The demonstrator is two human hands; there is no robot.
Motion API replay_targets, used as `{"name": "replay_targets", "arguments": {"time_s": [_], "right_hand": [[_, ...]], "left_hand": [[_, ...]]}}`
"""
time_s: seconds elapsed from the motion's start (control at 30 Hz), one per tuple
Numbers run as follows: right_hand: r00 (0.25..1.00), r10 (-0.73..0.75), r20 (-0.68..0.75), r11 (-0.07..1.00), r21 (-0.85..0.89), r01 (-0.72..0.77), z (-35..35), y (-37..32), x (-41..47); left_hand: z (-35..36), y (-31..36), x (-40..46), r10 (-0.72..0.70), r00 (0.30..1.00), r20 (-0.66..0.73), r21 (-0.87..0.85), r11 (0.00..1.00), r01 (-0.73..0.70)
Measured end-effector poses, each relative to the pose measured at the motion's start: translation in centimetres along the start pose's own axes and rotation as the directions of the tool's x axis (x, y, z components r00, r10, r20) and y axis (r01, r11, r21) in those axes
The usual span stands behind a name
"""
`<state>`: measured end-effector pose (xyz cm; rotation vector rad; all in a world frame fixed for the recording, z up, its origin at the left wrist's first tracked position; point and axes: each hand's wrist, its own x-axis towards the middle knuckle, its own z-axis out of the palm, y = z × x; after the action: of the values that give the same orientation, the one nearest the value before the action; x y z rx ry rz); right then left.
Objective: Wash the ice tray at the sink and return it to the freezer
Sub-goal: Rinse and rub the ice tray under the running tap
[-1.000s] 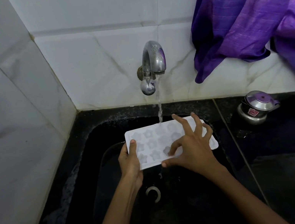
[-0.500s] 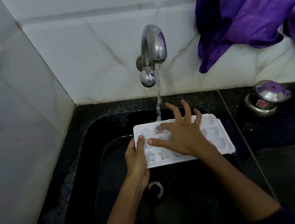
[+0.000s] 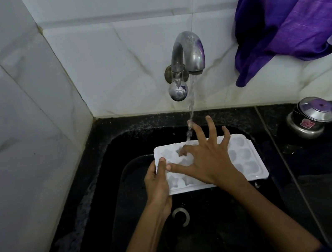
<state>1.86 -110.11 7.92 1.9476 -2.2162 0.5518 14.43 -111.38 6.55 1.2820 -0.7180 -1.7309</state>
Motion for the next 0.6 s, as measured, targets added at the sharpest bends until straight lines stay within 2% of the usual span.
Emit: {"name": "replay_targets", "arguments": {"time_s": [0.13,0.2,0.3,0.37,0.5,0.6], "right_hand": [[0.997,0.009,0.072,1.000,-0.008,-0.008,0.0,-0.4,-0.1],[0.988,0.001,0.155,1.000,0.016,-0.004,-0.5,-0.3,-0.1],[0.952,0.056,0.301,0.987,0.127,-0.098,-1.9,0.3,-0.6],[0.951,0.051,0.305,0.983,0.151,-0.101,-2.6,0.7,-1.4],[0.940,-0.039,0.340,0.999,0.048,0.025,-2.2,1.2,-2.6],[0.958,-0.067,0.279,0.998,0.024,0.062,-1.3,1.4,-2.9]], "left_hand": [[-0.1,0.4,0.3,-0.008,1.000,-0.003,-0.020,1.000,0.008],[-0.3,0.5,0.4,-0.004,1.000,-0.002,-0.016,1.000,0.004],[-0.5,0.4,0.3,-0.001,1.000,-0.006,-0.031,1.000,0.001],[-0.6,0.4,0.3,-0.005,1.000,-0.015,-0.038,0.999,0.004],[0.0,0.1,0.2,-0.012,1.000,-0.022,-0.034,0.999,0.012],[0.8,0.0,0.1,-0.020,1.000,-0.016,-0.042,0.999,0.019]]}}
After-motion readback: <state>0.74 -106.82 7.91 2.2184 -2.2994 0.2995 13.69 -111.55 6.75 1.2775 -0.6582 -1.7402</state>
